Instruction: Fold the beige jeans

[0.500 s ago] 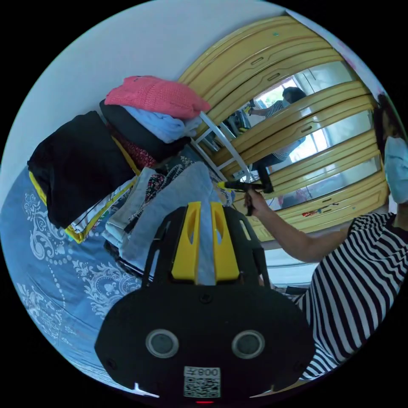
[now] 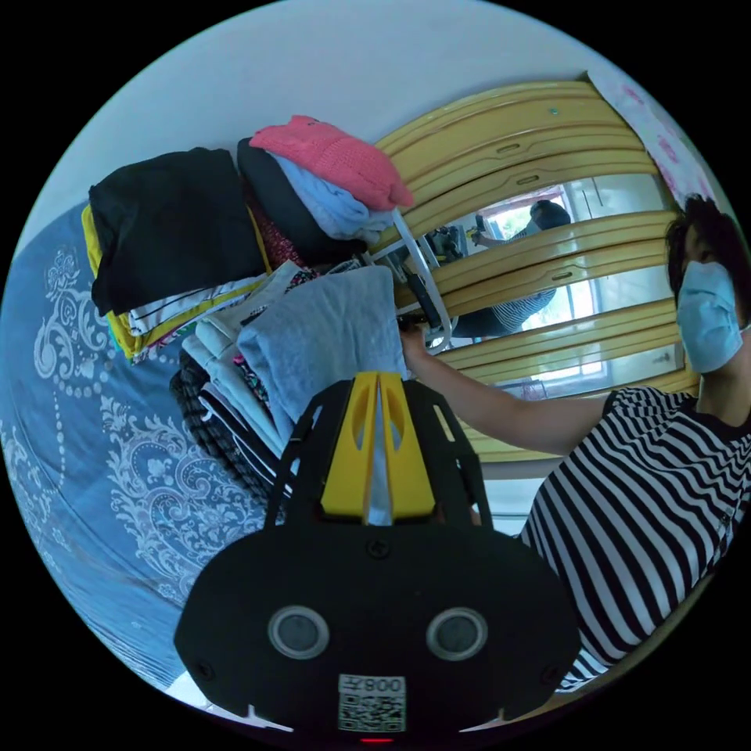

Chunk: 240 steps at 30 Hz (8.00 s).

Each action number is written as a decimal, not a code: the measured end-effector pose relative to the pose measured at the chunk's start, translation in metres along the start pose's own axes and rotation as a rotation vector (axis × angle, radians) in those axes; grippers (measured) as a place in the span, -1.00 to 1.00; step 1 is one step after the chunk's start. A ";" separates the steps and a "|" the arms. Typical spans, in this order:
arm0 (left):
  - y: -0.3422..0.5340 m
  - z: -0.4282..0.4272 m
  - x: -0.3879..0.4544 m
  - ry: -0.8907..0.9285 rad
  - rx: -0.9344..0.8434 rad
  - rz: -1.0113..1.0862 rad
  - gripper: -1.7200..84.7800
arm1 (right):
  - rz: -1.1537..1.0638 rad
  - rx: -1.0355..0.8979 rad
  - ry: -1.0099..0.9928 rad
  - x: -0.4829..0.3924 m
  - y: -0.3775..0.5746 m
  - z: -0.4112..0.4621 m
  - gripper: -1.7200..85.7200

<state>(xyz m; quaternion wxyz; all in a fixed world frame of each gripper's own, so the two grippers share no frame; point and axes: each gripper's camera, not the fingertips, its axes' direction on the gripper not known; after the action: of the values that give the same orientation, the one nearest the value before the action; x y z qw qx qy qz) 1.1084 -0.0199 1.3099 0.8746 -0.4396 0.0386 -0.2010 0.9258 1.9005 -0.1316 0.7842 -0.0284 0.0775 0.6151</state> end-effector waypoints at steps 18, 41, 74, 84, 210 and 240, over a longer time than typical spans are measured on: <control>0.172 -0.153 0.018 0.229 0.118 0.036 -0.95 | 0.071 0.777 -0.384 -0.004 0.116 -0.388 -0.93; 0.472 -0.489 0.208 -0.278 0.443 0.489 -0.70 | -0.747 0.966 -0.726 -0.549 0.146 -0.755 -0.93; 0.797 -0.762 0.350 -0.826 0.233 0.202 -0.92 | -1.149 0.433 -0.825 -0.818 0.117 -0.755 -0.70; 0.866 -0.768 0.323 -0.823 0.227 0.169 -0.91 | -1.374 0.424 -0.428 -0.987 0.168 -0.774 -0.75; 1.719 -0.641 -1.330 0.132 0.683 -1.368 -0.76 | 0.209 -0.440 -0.311 -1.210 0.383 0.142 -0.87; 1.603 -0.659 -1.316 0.088 0.618 -1.299 -0.93 | 0.119 -0.406 -0.235 -1.190 0.434 0.200 -0.80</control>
<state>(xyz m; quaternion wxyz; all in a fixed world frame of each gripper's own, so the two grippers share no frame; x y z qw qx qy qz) 0.2511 0.8445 -0.4933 0.6603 -0.0976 -0.2541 -0.6999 0.2473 0.8910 0.2743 0.7284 -0.1093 -0.1379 0.6621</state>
